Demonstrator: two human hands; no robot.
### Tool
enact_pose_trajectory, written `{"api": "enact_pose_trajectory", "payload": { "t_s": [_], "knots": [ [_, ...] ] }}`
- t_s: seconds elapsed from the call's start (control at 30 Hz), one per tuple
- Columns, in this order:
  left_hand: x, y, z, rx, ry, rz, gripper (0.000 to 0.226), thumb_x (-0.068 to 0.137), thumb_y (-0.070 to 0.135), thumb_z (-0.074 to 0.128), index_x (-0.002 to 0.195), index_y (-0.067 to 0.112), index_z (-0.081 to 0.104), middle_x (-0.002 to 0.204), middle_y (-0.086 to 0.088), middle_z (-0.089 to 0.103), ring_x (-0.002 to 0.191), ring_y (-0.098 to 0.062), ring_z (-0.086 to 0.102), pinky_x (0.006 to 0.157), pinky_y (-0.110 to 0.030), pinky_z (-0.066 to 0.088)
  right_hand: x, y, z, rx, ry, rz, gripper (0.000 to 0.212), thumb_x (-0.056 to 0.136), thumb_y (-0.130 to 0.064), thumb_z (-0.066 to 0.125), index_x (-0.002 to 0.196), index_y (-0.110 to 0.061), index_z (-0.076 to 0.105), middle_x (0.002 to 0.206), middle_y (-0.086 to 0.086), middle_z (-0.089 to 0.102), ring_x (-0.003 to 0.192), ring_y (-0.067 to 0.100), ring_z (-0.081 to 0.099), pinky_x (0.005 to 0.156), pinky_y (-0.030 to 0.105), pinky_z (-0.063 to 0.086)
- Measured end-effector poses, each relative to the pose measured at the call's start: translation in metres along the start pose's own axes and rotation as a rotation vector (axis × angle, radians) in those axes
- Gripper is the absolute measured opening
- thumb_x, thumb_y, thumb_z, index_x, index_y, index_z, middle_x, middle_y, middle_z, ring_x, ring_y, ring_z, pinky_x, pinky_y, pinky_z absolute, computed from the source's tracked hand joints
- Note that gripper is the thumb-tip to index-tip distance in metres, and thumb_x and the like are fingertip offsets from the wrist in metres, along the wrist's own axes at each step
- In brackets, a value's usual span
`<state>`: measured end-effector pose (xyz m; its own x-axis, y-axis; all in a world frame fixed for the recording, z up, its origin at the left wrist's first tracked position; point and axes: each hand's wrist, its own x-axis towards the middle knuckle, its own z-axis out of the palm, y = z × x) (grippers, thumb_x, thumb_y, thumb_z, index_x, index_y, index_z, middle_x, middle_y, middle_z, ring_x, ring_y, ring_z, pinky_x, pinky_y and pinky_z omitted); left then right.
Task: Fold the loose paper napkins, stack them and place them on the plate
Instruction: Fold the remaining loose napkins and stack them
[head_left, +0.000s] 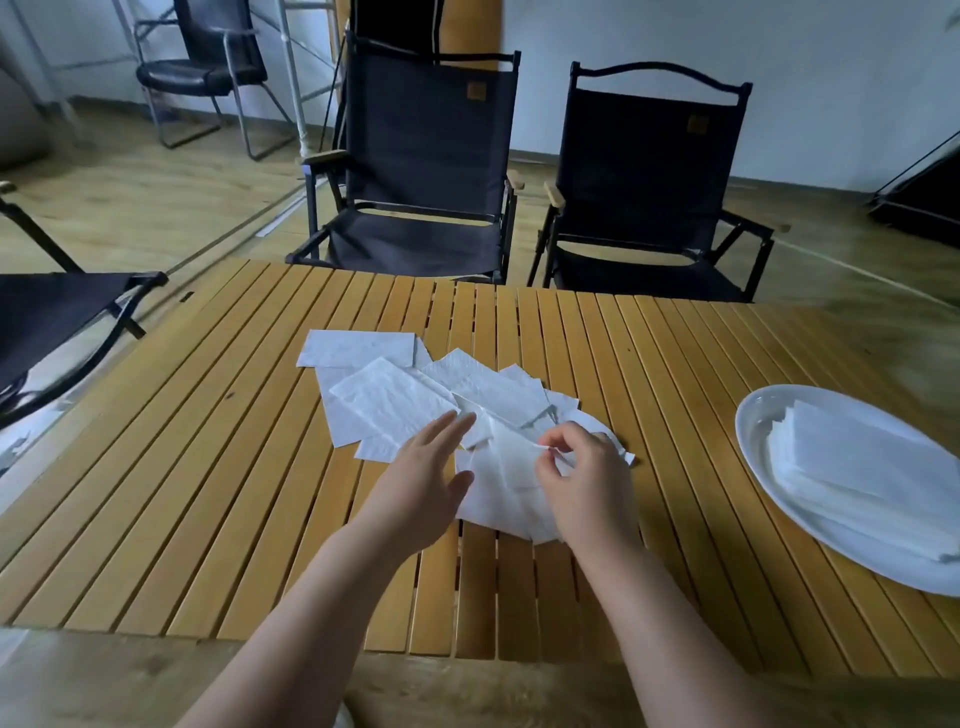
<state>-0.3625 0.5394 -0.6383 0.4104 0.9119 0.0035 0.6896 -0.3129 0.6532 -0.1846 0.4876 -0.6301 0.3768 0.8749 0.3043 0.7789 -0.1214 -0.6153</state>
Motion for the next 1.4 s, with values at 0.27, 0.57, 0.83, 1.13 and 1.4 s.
{"api": "enact_pose_trajectory", "payload": {
  "t_s": [0.27, 0.57, 0.83, 1.13, 1.4],
  "knots": [
    [-0.006, 0.009, -0.007, -0.075, -0.025, -0.020, 0.080, 0.089, 0.031, 0.071, 0.153, 0.043, 0.025, 0.164, 0.017, 0.008, 0.149, -0.015, 0.023, 0.114, -0.038, 0.035, -0.026, 0.012, -0.039, 0.112, -0.168, -0.029, 0.015, 0.090, -0.020, 0.072, 0.089, -0.032, 0.064, 0.084, -0.022, 0.066, 0.079, -0.005, 0.064, 0.058, 0.007, 0.050],
    [0.009, 0.003, -0.031, 0.044, -0.075, -0.008, 0.037, 0.088, 0.025, 0.073, 0.121, 0.039, 0.065, 0.160, 0.013, 0.027, 0.145, -0.016, 0.032, 0.112, -0.037, 0.035, -0.009, 0.016, -0.047, 0.386, -0.291, -0.014, 0.009, 0.088, -0.022, 0.074, 0.084, -0.028, 0.069, 0.083, -0.017, 0.072, 0.082, -0.002, 0.067, 0.065, 0.013, 0.051],
    [0.008, -0.003, -0.018, -0.061, -0.170, 0.115, 0.077, 0.085, 0.030, 0.075, 0.149, 0.042, 0.034, 0.161, 0.013, 0.024, 0.147, -0.012, 0.024, 0.118, -0.043, 0.032, -0.017, 0.017, -0.058, 0.399, -0.420, -0.015, 0.004, 0.091, -0.025, 0.071, 0.089, -0.028, 0.068, 0.086, -0.016, 0.073, 0.084, 0.000, 0.067, 0.069, 0.012, 0.047],
    [-0.007, -0.003, -0.034, -0.150, -0.252, 0.056, 0.015, 0.088, 0.033, 0.071, 0.096, 0.020, 0.073, 0.094, 0.001, 0.069, 0.085, -0.012, 0.064, 0.072, -0.028, 0.051, -0.025, 0.002, -0.070, 0.366, -0.321, 0.033, 0.004, 0.094, -0.026, 0.068, 0.090, -0.027, 0.066, 0.082, -0.017, 0.075, 0.078, -0.002, 0.066, 0.064, 0.010, 0.046],
    [-0.036, 0.005, -0.051, -0.198, -0.416, -0.151, 0.010, 0.094, 0.015, 0.064, 0.088, 0.014, 0.071, 0.077, 0.001, 0.075, 0.069, -0.012, 0.071, 0.055, -0.023, 0.051, -0.028, 0.012, -0.064, 0.195, -0.394, 0.299, 0.010, 0.092, -0.034, 0.068, 0.088, -0.026, 0.067, 0.087, -0.005, 0.073, 0.082, 0.016, 0.069, 0.070, 0.038, 0.058]
  ]
}}
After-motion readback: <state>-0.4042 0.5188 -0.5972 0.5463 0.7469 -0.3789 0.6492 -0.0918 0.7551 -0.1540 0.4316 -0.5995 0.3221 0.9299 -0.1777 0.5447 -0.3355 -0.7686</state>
